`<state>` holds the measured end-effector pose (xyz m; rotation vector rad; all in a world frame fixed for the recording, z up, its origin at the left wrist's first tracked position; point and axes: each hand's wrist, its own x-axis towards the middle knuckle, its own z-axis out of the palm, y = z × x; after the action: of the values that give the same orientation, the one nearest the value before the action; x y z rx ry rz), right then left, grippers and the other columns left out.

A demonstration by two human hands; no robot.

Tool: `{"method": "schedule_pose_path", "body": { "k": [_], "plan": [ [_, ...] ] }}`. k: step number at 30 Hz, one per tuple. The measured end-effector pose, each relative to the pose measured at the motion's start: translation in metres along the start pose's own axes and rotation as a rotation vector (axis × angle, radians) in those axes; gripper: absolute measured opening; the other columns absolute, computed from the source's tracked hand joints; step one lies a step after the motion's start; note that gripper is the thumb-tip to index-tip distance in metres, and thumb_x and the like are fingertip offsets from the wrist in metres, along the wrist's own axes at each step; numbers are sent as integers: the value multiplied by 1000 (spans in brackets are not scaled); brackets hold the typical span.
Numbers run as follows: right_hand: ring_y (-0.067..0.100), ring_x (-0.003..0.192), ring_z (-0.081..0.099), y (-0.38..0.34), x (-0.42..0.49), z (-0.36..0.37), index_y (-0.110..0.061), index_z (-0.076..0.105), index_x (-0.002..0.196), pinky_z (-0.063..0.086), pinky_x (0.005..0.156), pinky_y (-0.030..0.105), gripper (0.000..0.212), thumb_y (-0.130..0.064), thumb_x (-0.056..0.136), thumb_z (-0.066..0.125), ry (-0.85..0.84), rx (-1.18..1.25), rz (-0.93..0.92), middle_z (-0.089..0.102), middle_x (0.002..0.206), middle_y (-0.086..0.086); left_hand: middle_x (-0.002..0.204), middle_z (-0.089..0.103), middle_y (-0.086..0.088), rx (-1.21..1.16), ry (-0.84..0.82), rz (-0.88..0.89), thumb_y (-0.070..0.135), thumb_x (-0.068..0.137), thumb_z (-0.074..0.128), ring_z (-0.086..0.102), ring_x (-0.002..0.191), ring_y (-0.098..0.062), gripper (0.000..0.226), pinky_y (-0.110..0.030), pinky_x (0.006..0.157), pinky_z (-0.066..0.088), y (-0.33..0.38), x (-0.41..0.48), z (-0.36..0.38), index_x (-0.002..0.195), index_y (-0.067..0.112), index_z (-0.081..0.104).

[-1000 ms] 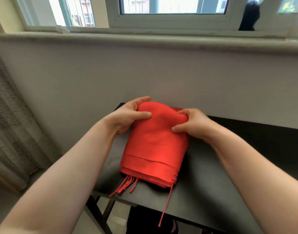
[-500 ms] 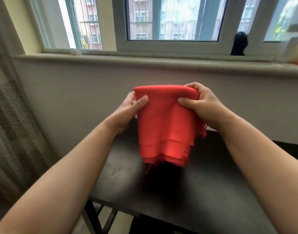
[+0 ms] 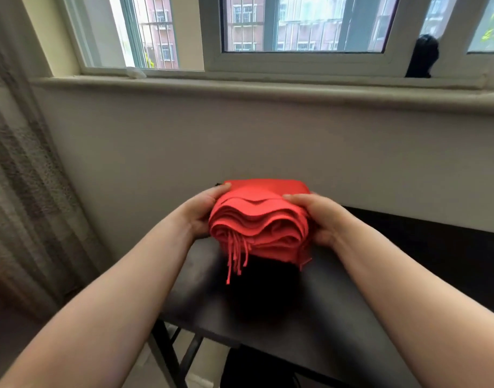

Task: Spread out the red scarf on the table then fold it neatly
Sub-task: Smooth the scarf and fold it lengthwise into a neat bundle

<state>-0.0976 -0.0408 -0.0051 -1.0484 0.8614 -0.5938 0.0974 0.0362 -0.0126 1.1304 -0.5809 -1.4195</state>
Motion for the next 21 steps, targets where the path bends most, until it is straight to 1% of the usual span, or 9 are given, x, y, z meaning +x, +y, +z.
{"method": "schedule_pose_path", "body": {
  "k": [2,4,6,7,9,12,16,19,21],
  "plan": [
    [24,64,69,9,14,2,-7,51,128,56,56,37,52,-22,81,68,79,96,-53,68,99,18,93,71,-13,-35,-46,31,52,94,34,67,87,-24,56,-35,91,50,-2,1,-10,99,6,67],
    [27,83,69,27,22,3,-15,48,131,57,66,44,79,-41,64,81,64,21,6,64,116,17,86,72,-10,120,-38,-52,56,91,36,69,77,-21,55,-30,77,57,-8,-5,-11,98,11,66],
    [29,96,65,44,23,3,-20,38,136,56,73,45,99,-38,52,88,54,-122,71,59,122,13,98,70,-3,360,52,-148,45,89,51,68,69,-16,42,-27,62,58,-19,-6,-17,120,17,54],
    [29,98,63,50,24,2,-22,33,138,55,76,43,95,-27,59,86,76,-210,35,57,122,12,115,62,-2,445,95,-143,34,89,56,67,76,-16,54,-29,65,58,-24,-4,-21,138,21,36],
    [26,100,59,53,30,2,-28,19,145,51,82,38,92,-6,73,72,105,-306,-70,54,121,9,130,48,-4,546,119,-62,15,90,57,64,88,-16,74,-30,72,56,-27,3,-30,148,27,13],
    [18,107,55,40,39,14,-27,10,150,46,92,30,94,4,79,63,123,-303,-303,48,127,5,131,51,-7,489,162,180,5,91,53,62,84,-14,62,-23,68,56,-18,11,-36,145,23,27],
    [12,125,45,26,58,36,-24,26,147,32,108,23,76,-4,83,64,114,-407,-522,39,139,-2,121,57,-6,386,250,407,-2,92,49,65,80,-7,50,-19,75,55,4,28,-50,138,14,38],
    [27,138,31,34,73,41,-24,28,146,20,112,24,66,-18,88,60,120,-825,-321,16,155,15,141,46,-11,959,394,328,3,91,51,51,122,-21,54,-31,109,36,0,42,-70,141,9,35],
    [33,142,20,42,77,44,-26,28,146,15,114,29,63,-18,89,52,132,-1012,-232,1,158,17,148,37,-13,1268,426,314,5,90,43,36,136,-23,52,-28,115,22,-7,47,-69,142,8,35]
  ]
}}
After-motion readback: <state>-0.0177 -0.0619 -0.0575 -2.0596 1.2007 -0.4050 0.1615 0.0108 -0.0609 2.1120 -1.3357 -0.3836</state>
